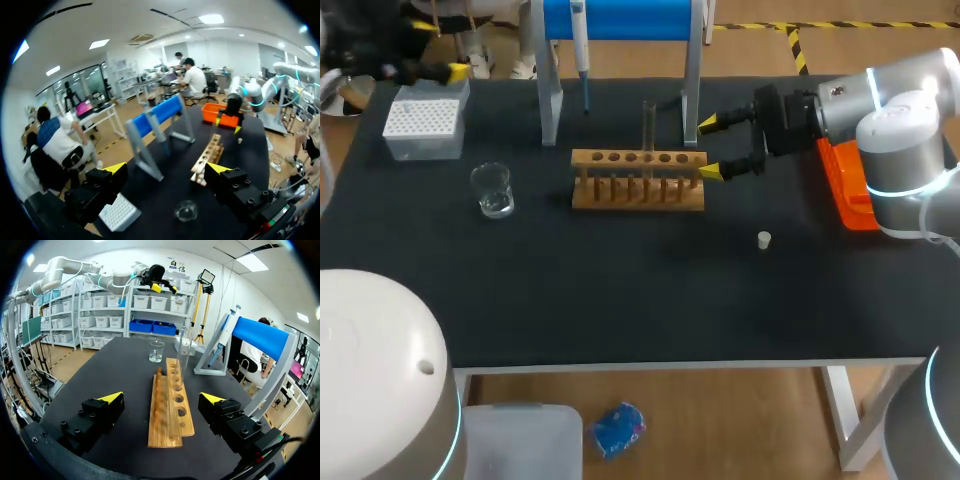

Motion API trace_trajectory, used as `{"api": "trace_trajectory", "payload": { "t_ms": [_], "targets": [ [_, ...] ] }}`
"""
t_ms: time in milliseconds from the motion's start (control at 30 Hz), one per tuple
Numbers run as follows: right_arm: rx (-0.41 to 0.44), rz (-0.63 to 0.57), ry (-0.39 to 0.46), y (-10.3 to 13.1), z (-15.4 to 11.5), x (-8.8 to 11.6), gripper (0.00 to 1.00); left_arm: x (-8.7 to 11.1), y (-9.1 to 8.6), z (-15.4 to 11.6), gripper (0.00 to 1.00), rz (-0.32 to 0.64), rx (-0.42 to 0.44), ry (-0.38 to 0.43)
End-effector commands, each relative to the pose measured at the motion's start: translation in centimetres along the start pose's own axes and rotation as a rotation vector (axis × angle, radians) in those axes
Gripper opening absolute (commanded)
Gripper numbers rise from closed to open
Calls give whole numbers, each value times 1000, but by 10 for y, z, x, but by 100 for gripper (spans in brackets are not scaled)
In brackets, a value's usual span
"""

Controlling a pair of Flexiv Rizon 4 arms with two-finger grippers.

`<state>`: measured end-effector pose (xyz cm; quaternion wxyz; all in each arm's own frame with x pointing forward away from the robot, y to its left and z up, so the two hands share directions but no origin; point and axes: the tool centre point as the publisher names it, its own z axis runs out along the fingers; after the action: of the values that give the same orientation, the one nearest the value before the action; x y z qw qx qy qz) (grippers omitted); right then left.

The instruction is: Invert the test tube, pick up the pipette, mount the tip to pipette, aspirate from beaker and dispense into the tube, eject the tip, return the pipette, and cap with the stopper.

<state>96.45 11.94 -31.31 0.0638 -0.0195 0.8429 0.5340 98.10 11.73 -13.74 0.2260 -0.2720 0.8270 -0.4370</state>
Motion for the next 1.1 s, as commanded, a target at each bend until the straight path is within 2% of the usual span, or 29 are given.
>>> {"api": "trace_trajectory", "payload": {
  "t_ms": [33,700,767,867,1100],
  "targets": [
    [1,0,1,0,0,0,100,0,32,-50,100,-107,-73,-128],
    [1,0,1,0,0,0,100,0,32,-50,100,-107,-73,-128],
    [1,0,1,0,0,0,100,-18,53,-37,100,-150,-106,-151],
    [1,0,1,0,0,0,100,-35,73,-27,100,-196,-102,-153],
    [1,0,1,0,0,0,100,-70,113,-15,100,-299,-71,-148]
  ]
}}
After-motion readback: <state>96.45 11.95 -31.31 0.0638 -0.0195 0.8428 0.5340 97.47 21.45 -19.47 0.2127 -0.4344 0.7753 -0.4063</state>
